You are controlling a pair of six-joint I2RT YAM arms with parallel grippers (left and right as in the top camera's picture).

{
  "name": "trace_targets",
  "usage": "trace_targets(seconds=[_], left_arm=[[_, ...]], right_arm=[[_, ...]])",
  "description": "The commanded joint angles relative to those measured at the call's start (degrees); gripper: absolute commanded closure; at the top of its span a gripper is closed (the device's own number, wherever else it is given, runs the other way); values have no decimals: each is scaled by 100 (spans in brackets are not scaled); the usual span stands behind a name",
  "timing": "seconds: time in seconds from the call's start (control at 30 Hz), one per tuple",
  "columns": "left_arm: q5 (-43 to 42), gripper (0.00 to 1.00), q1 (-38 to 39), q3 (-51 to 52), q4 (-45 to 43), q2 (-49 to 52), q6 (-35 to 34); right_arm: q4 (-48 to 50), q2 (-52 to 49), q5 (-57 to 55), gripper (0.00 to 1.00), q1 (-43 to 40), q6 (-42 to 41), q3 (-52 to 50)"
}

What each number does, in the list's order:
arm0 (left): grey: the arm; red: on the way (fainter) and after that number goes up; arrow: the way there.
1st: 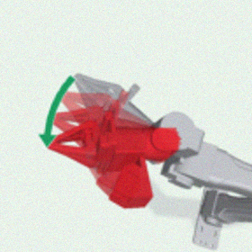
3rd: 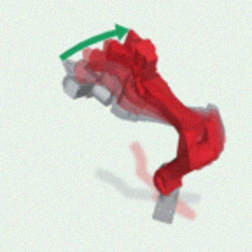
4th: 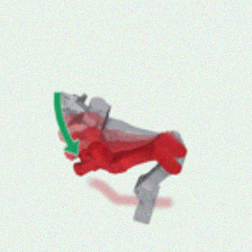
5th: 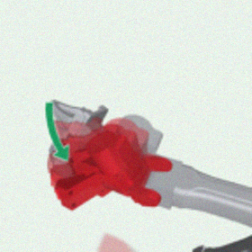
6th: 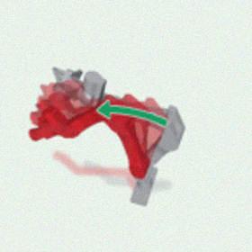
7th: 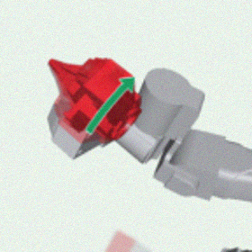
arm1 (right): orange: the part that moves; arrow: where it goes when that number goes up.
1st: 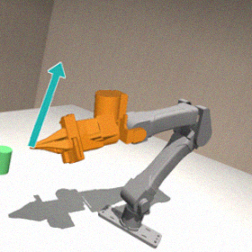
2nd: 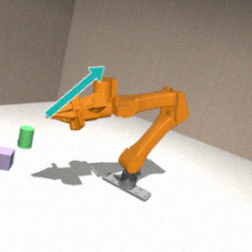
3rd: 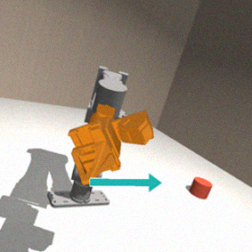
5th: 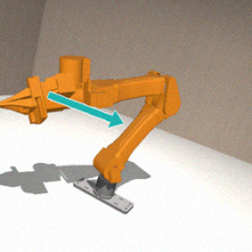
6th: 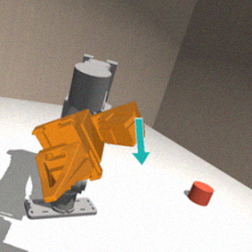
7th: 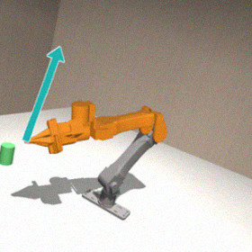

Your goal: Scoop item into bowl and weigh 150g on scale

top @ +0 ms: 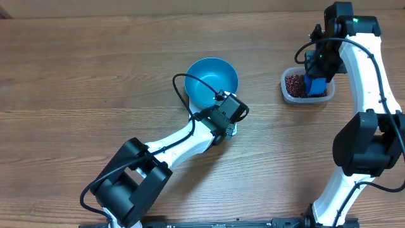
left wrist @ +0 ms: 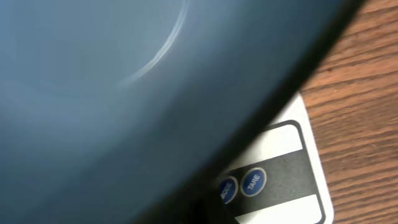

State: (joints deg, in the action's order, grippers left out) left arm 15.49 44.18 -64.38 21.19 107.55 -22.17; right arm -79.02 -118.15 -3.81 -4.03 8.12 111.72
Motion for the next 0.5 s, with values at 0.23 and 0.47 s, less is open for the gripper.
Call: trace_targets(seconds=[0.23, 0.47], left_arm=[[-13, 96, -31, -15, 61, 184, -52], [-35, 96, -33, -15, 79, 186, -52]], right_arm=[[28, -57, 11, 96, -17, -37, -44], [22, -57, 11, 96, -17, -37, -44]])
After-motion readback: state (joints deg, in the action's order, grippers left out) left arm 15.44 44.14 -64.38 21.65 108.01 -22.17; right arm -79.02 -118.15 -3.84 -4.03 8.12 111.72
